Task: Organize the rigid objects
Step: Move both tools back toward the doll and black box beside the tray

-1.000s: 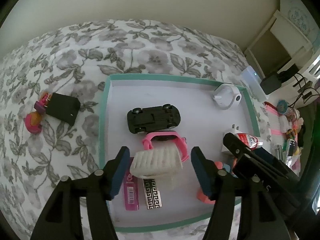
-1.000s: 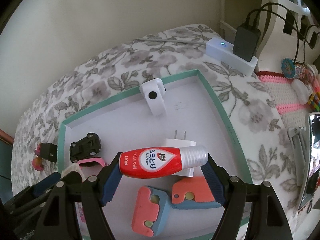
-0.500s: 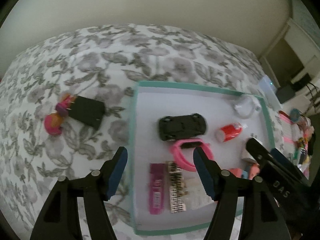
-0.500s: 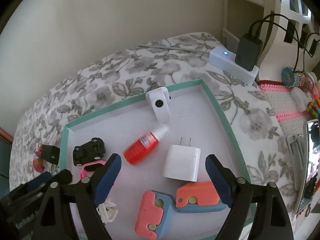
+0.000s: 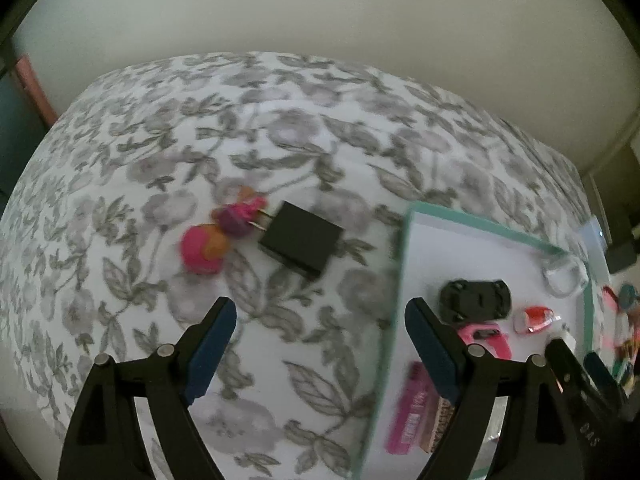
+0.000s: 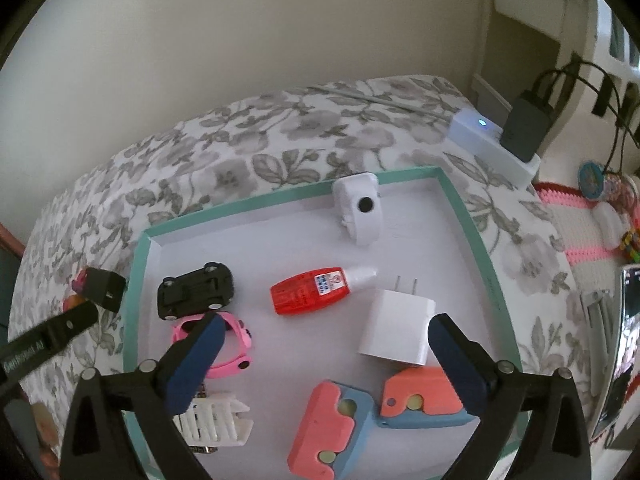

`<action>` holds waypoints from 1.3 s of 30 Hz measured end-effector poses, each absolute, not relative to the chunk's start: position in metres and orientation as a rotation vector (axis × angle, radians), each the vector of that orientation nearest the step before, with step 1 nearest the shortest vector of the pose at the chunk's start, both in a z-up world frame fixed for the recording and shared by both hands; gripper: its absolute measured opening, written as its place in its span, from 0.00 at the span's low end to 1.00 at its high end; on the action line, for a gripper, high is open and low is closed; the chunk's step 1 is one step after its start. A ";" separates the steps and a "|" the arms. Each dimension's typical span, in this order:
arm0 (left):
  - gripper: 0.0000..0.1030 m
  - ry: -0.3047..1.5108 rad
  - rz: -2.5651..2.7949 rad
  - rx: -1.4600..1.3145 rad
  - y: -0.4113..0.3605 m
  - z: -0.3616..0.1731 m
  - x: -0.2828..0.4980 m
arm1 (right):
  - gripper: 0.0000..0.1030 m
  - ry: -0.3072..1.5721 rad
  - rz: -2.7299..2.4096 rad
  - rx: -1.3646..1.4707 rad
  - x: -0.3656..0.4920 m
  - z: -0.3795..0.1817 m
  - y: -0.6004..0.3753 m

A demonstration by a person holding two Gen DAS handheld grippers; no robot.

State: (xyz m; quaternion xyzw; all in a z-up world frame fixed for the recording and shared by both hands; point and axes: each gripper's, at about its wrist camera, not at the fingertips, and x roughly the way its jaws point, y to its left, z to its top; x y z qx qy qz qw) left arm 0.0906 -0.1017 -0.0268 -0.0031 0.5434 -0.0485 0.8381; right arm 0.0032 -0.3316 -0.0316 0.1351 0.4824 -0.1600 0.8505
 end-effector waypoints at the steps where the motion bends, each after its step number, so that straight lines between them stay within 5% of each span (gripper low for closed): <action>1: 0.85 1.147 -0.095 -0.012 -0.099 -0.027 0.092 | 1.00 1.016 -0.336 0.276 0.004 -0.032 -0.330; 39: 0.89 1.166 0.019 -0.218 0.030 -0.037 0.133 | 1.00 1.008 -0.102 0.183 0.051 -0.026 -0.218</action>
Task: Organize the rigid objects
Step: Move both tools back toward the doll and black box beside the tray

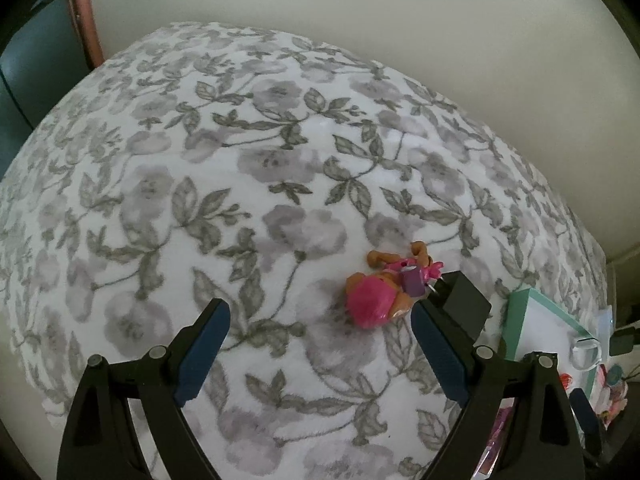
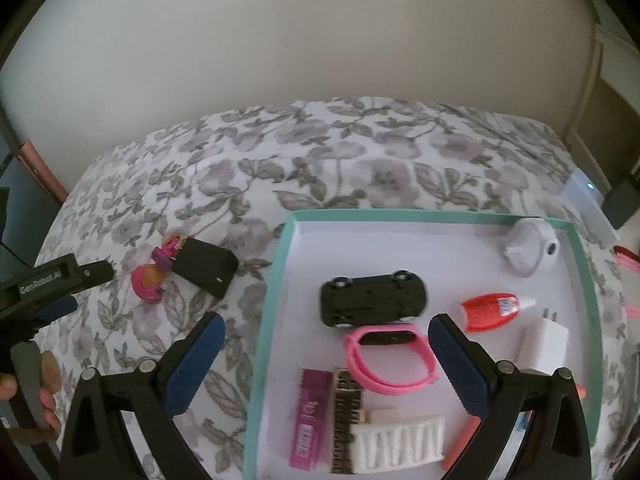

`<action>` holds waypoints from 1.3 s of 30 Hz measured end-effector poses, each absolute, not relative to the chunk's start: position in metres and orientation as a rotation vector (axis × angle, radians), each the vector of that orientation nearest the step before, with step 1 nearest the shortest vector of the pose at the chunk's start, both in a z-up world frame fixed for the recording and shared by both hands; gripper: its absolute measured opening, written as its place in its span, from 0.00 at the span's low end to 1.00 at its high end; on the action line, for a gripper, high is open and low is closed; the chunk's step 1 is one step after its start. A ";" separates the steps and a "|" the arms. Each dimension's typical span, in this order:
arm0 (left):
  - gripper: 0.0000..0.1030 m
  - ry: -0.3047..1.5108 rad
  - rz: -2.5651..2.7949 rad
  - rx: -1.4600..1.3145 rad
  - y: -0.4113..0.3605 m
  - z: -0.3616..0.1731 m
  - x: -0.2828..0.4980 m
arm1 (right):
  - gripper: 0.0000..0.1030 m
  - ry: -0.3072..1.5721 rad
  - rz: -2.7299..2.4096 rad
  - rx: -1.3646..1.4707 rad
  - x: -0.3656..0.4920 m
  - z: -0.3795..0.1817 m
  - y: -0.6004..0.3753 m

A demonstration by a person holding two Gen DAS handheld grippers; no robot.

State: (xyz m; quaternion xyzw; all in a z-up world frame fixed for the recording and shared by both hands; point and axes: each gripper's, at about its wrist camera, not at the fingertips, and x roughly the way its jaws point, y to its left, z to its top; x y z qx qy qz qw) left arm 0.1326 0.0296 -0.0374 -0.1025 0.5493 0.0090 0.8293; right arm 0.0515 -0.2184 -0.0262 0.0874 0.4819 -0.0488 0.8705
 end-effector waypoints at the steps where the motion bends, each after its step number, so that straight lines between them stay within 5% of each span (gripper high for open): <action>1: 0.89 1.169 0.010 -0.222 0.029 -0.040 0.134 | 1.00 1.010 -0.099 0.181 0.053 -0.027 -0.216; 20: 0.87 1.246 -0.103 -0.255 0.014 -0.074 0.154 | 1.00 1.043 -0.080 0.155 0.080 -0.044 -0.198; 27: 0.74 1.255 -0.166 -0.281 0.009 -0.076 0.156 | 1.00 1.037 -0.071 0.153 0.080 -0.044 -0.197; 30: 0.57 1.257 -0.196 -0.302 0.007 -0.077 0.158 | 1.00 1.039 -0.077 0.150 0.081 -0.044 -0.197; 34: 0.46 1.266 -0.198 -0.288 0.005 -0.080 0.159 | 1.00 1.040 -0.076 0.144 0.081 -0.045 -0.196; 39: 0.46 1.266 -0.209 -0.315 0.011 -0.079 0.158 | 1.00 1.045 -0.082 0.134 0.081 -0.047 -0.196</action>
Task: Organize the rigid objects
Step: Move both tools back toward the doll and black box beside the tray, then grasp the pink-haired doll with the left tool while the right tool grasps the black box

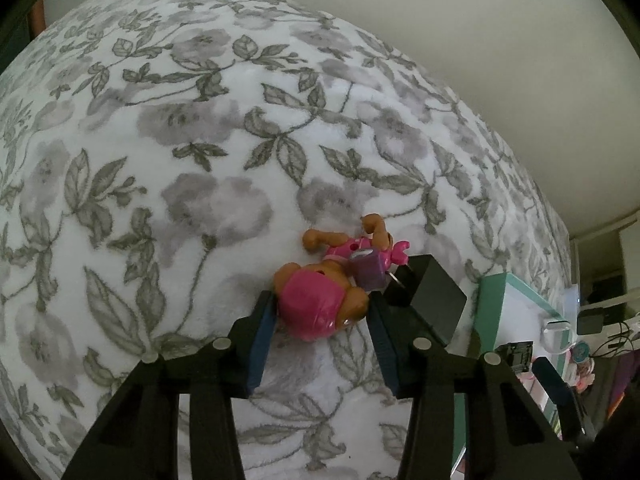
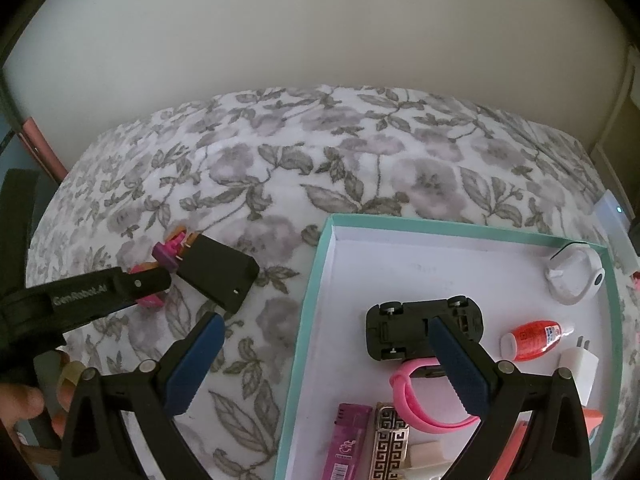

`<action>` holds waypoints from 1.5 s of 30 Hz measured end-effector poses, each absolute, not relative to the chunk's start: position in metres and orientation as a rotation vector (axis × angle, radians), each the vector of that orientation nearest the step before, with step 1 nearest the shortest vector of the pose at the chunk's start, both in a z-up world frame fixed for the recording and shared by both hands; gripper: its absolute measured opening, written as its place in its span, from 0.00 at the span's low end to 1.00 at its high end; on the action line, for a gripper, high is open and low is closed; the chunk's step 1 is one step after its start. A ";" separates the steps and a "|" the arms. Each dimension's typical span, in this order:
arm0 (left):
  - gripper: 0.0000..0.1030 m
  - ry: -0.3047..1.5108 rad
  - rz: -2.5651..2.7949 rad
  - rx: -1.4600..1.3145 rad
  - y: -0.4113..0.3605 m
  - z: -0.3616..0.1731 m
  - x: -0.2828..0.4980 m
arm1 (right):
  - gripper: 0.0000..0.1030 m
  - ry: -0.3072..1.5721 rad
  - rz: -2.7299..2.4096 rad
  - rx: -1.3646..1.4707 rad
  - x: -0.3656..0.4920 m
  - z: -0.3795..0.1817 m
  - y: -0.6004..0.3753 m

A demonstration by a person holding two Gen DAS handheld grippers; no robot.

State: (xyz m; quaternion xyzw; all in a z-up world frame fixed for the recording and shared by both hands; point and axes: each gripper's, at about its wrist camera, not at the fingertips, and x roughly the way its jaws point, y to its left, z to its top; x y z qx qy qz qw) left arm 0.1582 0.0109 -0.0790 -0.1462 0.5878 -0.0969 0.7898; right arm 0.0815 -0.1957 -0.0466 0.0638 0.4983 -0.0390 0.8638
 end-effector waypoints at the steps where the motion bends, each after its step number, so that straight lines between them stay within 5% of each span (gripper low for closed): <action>1: 0.46 1.265 -0.209 -0.315 0.012 -0.078 0.158 | 1.00 1.046 -0.082 0.132 0.082 -0.047 -0.195; 45: 0.46 1.266 -0.120 -0.414 0.053 -0.081 0.164 | 1.00 1.066 0.035 -0.030 0.138 -0.088 -0.111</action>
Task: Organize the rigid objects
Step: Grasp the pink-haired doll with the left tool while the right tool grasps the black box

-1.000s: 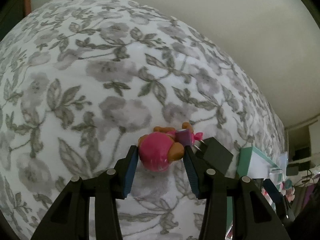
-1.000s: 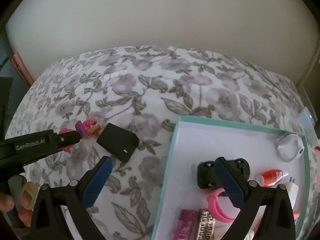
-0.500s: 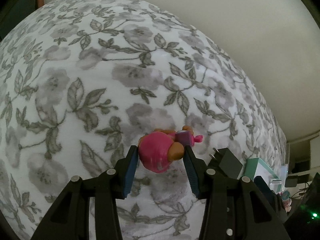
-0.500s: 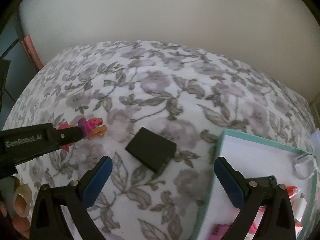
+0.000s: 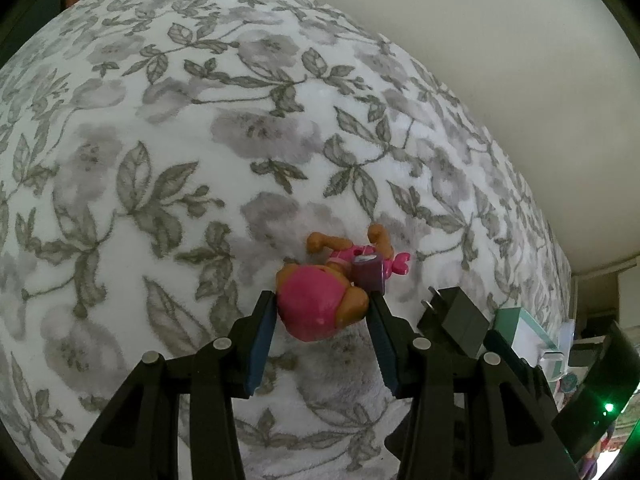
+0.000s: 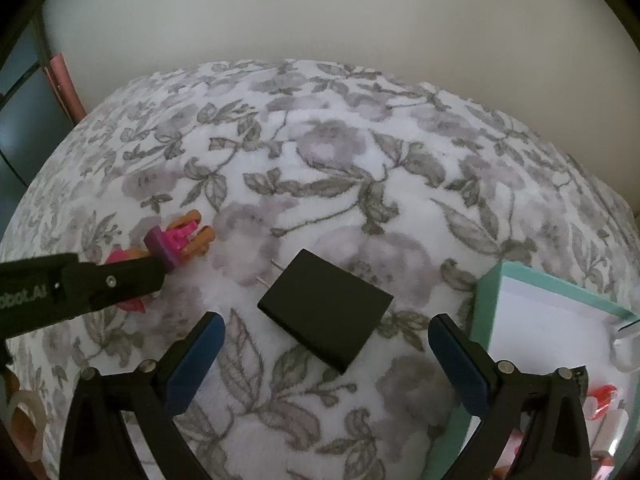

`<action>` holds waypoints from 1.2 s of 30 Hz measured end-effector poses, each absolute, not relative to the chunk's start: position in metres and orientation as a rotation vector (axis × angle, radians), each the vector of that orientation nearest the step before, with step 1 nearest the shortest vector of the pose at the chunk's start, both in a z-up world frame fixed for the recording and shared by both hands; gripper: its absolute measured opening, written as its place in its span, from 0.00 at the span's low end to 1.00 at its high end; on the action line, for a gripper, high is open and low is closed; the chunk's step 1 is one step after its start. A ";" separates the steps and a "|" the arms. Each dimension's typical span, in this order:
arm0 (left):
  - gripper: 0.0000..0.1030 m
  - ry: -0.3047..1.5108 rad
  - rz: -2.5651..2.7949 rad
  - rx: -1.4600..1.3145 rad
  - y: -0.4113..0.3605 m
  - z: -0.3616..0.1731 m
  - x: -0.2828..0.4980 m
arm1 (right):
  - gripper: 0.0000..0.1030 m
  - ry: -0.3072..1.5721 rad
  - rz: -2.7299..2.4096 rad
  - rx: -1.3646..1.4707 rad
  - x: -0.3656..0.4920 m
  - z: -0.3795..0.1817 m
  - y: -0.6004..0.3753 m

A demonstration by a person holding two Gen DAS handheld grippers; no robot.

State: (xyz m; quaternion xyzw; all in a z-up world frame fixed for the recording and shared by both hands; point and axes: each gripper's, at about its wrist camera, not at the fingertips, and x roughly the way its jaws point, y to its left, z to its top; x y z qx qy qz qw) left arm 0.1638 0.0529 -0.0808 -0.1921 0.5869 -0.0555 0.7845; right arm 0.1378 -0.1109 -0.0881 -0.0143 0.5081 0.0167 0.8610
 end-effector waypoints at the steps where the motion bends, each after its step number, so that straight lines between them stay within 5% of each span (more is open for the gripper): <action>1: 0.46 1.268 -0.120 -0.412 0.052 -0.082 0.165 | 1.00 1.069 0.037 -0.025 0.139 -0.089 -0.111; 26: 0.62 1.262 -0.138 -0.377 0.041 -0.091 0.179 | 1.00 1.053 0.025 -0.049 0.150 -0.106 -0.104; 36: 0.48 1.264 -0.151 -0.426 0.044 -0.089 0.176 | 0.78 1.033 -0.004 -0.024 0.148 -0.100 -0.111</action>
